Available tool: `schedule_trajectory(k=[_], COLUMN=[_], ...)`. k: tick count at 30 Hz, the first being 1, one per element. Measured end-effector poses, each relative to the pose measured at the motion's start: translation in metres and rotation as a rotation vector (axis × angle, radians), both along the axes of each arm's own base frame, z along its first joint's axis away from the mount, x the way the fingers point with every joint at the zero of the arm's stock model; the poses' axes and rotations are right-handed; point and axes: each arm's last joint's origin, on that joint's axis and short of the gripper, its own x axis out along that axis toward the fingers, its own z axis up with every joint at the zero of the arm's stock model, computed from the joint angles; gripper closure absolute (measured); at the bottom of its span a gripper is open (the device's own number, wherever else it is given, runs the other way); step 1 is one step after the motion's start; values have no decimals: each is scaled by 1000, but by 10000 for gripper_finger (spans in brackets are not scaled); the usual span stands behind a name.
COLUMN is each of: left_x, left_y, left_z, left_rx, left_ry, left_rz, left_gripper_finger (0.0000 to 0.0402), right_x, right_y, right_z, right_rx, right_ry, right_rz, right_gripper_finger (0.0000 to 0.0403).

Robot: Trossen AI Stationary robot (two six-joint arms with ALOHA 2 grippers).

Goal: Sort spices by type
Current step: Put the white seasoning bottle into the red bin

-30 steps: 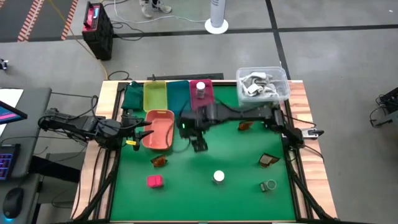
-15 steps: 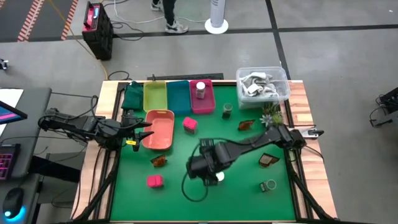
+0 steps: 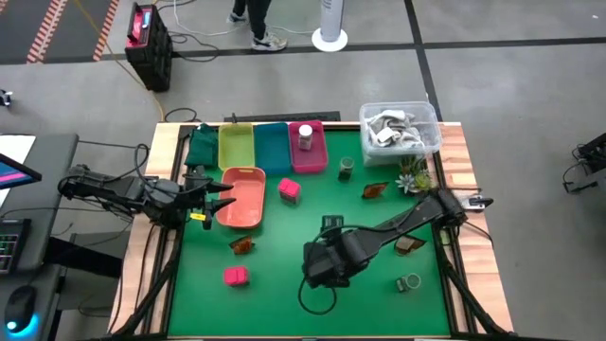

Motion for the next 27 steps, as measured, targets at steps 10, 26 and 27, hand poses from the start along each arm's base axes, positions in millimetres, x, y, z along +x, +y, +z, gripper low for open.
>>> schedule_trajectory(k=[10,26,27], left_x=[0,0,0], left_y=[0,0,0], left_z=[0,0,0], left_rx=[-36,-72,-72], left_ry=[-9,-18,-18], left_rz=[9,19,19], left_gripper_finger=[226,226,226], right_x=[-35,-63,-67], right_y=[2,19,16], right_z=[-15,-18,-21], right_rx=[168,143,135], right_ry=[-199,-186,-182], right_rz=[3,42,33], right_gripper_finger=[107,107,107])
